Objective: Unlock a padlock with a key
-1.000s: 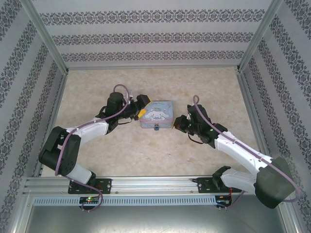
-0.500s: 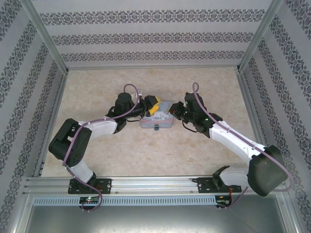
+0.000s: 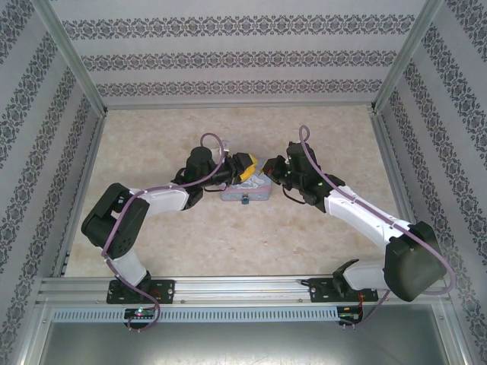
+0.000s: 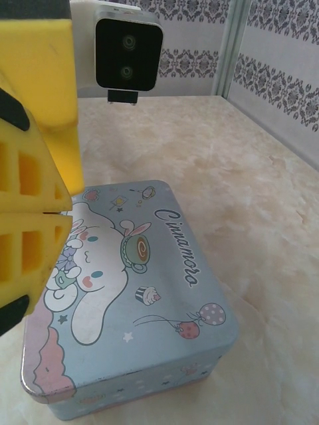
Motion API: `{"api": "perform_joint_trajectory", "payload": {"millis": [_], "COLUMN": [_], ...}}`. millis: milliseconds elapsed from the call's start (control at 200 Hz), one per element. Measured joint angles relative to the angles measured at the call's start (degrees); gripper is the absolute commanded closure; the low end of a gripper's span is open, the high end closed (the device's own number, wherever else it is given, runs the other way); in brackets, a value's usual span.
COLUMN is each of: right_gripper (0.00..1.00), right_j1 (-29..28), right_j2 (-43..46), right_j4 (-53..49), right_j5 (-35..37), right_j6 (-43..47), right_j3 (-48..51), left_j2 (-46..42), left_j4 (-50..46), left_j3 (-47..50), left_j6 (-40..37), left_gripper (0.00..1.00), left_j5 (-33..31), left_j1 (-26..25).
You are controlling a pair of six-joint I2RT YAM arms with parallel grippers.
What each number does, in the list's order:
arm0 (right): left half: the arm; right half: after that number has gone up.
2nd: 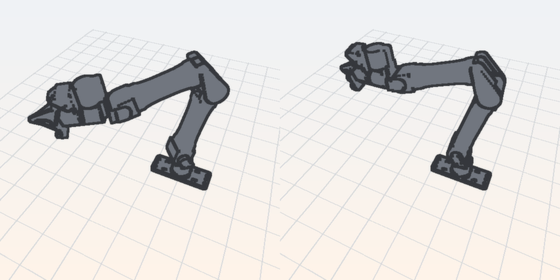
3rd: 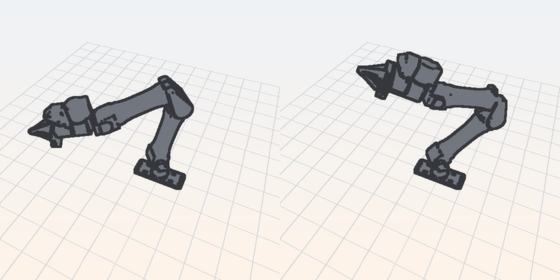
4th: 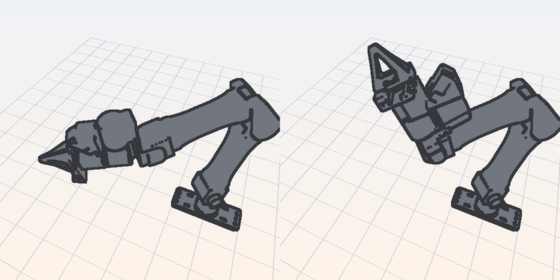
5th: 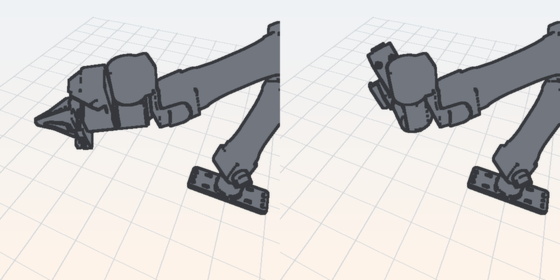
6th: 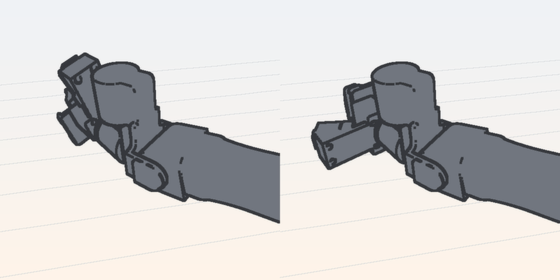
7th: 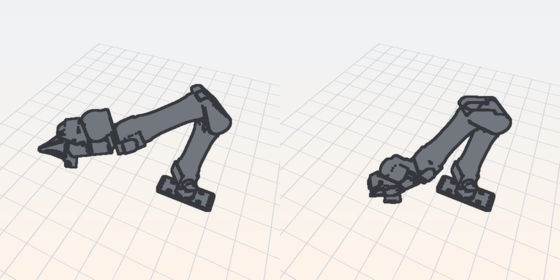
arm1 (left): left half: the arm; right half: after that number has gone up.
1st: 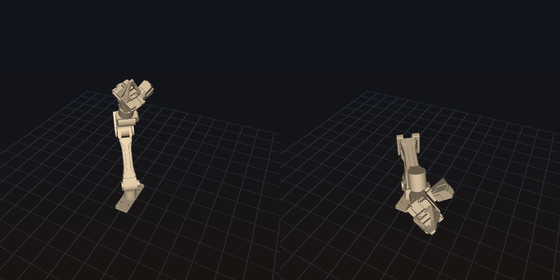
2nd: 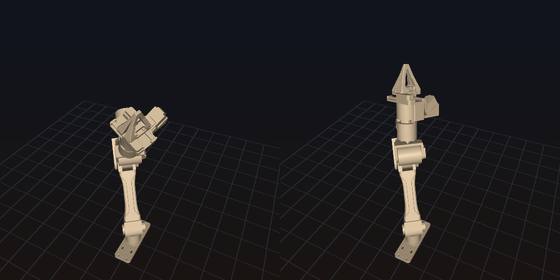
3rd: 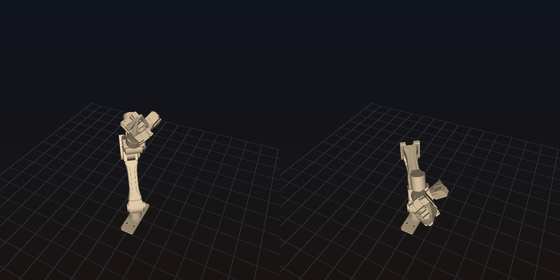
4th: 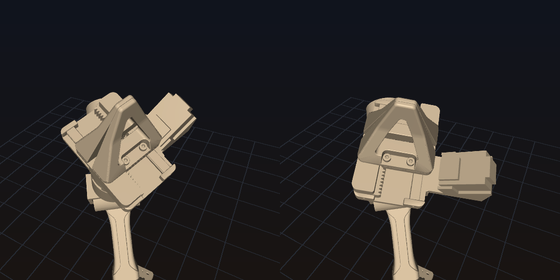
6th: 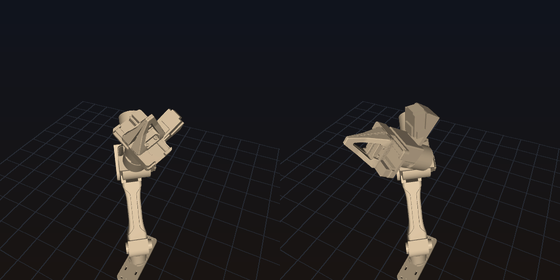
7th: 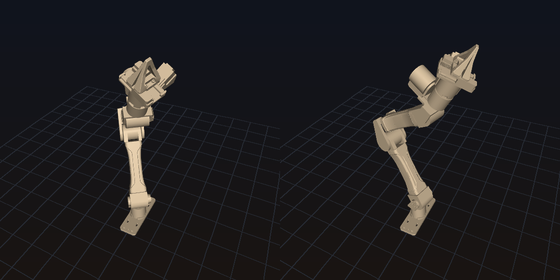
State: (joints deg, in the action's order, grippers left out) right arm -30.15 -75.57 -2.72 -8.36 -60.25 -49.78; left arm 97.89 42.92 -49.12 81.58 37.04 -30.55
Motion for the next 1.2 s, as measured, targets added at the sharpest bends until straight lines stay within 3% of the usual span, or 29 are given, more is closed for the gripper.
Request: {"api": "perform_joint_trajectory", "payload": {"millis": [555,779,979,1149,1199], "right_gripper": [1.00,1.00,1.00,1.00,0.75], "right_j1": [0.00,0.00,0.00,0.00,0.00], "right_j2": [-0.46,-0.90,-1.07,-1.09,-1.09], "right_j4": [0.96,1.33,1.64,1.70,1.68], "right_j5": [-0.04,-0.04,-0.04,-0.02,-0.02], "right_j6": [-0.09,-0.09,-0.09,-0.09,-0.07], "right_j3": [0.00,0.00,0.00,0.00,0.00], "left_j2": [1.05,1.16,1.31,1.42,1.42], "left_j4": [0.07,0.09,0.26,0.37,0.35], "left_j3": [-0.33,-0.57,-0.76,-0.79,-0.79], "left_j6": [0.17,0.37,0.48,0.35,0.33], "left_gripper": [0.72,0.82,1.00,1.00,1.00], "left_j5": [-0.17,-0.26,-0.83,-1.05,-1.05], "left_j1": [-0.92,-0.96,-0.98,-1.01,-1.01]}}
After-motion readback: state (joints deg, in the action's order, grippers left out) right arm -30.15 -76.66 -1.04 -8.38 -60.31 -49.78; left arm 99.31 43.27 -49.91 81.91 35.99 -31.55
